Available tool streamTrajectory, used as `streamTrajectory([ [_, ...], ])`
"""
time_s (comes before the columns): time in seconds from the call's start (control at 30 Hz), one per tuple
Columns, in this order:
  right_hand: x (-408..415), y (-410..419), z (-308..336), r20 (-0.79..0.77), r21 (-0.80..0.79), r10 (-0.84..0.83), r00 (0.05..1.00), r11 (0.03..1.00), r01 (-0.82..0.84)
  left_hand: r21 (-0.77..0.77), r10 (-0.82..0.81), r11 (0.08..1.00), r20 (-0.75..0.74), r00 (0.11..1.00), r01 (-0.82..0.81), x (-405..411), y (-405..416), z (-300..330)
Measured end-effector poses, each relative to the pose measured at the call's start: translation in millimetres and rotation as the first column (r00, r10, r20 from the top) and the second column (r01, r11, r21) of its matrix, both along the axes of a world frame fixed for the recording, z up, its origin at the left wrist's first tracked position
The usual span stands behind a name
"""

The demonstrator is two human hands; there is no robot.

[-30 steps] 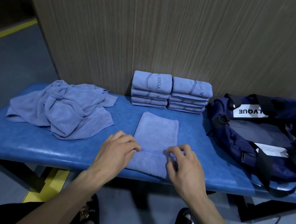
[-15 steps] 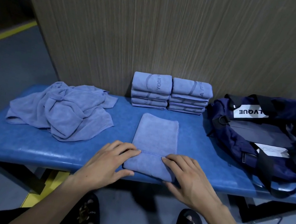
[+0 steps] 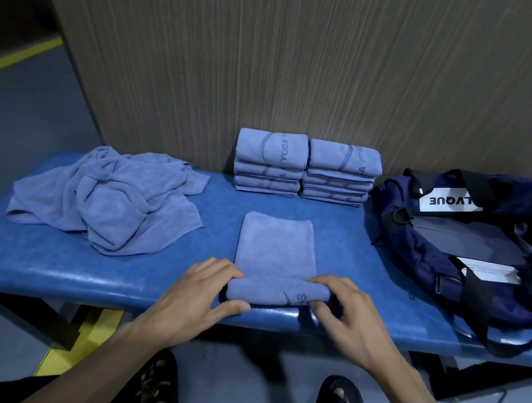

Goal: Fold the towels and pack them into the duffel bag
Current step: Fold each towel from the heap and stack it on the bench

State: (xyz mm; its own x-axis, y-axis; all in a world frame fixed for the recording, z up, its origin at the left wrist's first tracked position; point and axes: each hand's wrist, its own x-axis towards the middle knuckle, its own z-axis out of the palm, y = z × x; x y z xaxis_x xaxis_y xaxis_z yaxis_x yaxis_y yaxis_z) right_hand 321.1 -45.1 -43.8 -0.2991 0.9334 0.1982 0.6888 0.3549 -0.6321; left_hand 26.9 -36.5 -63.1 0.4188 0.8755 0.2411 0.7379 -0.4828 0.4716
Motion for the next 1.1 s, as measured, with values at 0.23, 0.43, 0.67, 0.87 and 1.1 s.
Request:
streamTrajectory([
  [0.23, -3.9, 2.9, 0.7, -0.106, -0.16, -0.112, 0.988, 0.983, 0.094, -0.124, 0.164, 0.982, 0.21, 0.964, -0.141, 6.0, 2.9, 5.1],
  [0.43, -11.4, 9.8, 1.5, -0.227, -0.264, -0.222, 0.948, 0.951, 0.16, -0.294, 0.303, 0.929, 0.254, 0.918, -0.226, 14.0, 12.0, 10.4],
  [0.67, -23.3, 23.0, -0.5, -0.148, -0.261, -0.344, 0.927, 0.918, 0.299, -0.417, 0.458, 0.826, 0.107, 0.883, -0.378, 21.7, 21.3, 22.0],
  [0.87, -29.6, 23.1, -2.5, -0.043, -0.246, -0.395, 0.918, 0.894, 0.373, -0.4, 0.545, 0.763, -0.021, 0.838, -0.507, 25.4, 22.0, 23.5],
  [1.1, -40.5, 18.1, 8.0, 0.163, -0.156, -0.462, 0.872, 0.861, 0.485, -0.352, 0.596, 0.743, -0.038, 0.802, -0.569, 30.5, 19.4, 27.2],
])
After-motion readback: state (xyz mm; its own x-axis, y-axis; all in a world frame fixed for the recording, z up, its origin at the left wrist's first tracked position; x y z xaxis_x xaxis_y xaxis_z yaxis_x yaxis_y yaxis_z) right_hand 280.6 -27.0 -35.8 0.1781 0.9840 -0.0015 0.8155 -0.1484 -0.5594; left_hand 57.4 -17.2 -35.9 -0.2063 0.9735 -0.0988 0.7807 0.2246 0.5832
